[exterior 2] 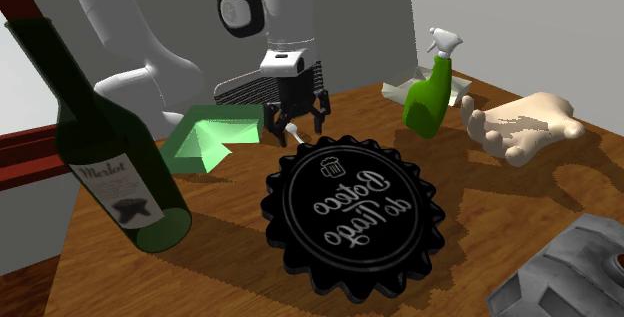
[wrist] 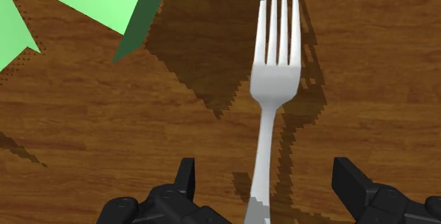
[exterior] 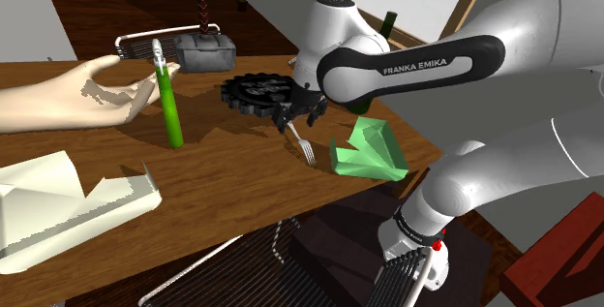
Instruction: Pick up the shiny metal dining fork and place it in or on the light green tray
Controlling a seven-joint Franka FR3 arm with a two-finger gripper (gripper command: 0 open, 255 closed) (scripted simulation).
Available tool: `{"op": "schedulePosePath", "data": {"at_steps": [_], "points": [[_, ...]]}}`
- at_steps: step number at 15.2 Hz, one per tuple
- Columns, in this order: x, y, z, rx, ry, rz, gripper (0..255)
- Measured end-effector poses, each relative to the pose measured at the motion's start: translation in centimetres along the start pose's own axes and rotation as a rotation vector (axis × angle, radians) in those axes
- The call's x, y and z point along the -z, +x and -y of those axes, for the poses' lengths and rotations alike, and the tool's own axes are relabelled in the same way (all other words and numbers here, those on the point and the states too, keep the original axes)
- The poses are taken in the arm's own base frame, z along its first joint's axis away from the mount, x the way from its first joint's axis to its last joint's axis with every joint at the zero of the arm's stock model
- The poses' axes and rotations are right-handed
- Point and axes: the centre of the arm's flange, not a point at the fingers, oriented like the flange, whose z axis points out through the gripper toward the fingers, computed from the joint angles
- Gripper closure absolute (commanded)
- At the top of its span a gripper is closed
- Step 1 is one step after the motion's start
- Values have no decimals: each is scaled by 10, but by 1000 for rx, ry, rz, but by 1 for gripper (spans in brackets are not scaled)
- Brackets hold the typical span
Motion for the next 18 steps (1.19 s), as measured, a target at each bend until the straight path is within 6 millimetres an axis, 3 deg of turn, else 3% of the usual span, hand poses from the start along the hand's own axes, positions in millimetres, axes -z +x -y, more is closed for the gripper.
{"op": "schedulePosePath", "data": {"at_steps": [7, 8, 18], "points": [[-6, 0, 1, 0, 0, -1, 0], [-6, 0, 1, 0, 0, -1, 255], [-6, 0, 0, -1, 0, 0, 255]]}}
